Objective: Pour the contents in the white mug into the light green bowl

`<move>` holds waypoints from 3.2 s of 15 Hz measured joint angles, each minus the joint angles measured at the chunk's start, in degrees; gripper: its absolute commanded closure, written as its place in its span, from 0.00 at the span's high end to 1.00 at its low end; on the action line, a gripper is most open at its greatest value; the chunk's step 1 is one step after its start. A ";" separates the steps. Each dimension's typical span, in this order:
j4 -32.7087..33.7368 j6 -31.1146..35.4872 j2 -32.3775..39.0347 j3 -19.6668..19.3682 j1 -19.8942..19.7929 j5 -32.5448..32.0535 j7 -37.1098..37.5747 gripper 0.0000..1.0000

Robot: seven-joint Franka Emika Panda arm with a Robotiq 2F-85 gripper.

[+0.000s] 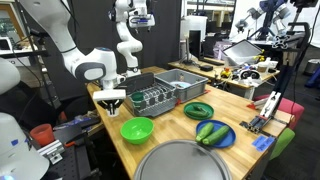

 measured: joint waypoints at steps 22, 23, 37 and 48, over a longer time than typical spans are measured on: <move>-0.34 -51.45 -47.93 -5.93 -0.33 21.88 8.26 0.09; -0.31 -51.32 -47.93 -6.53 -0.35 23.68 8.26 0.09; -0.35 -47.37 -43.69 -17.33 7.13 13.27 16.62 0.02; 7.85 -44.02 -25.16 -53.83 25.71 -14.65 29.95 0.02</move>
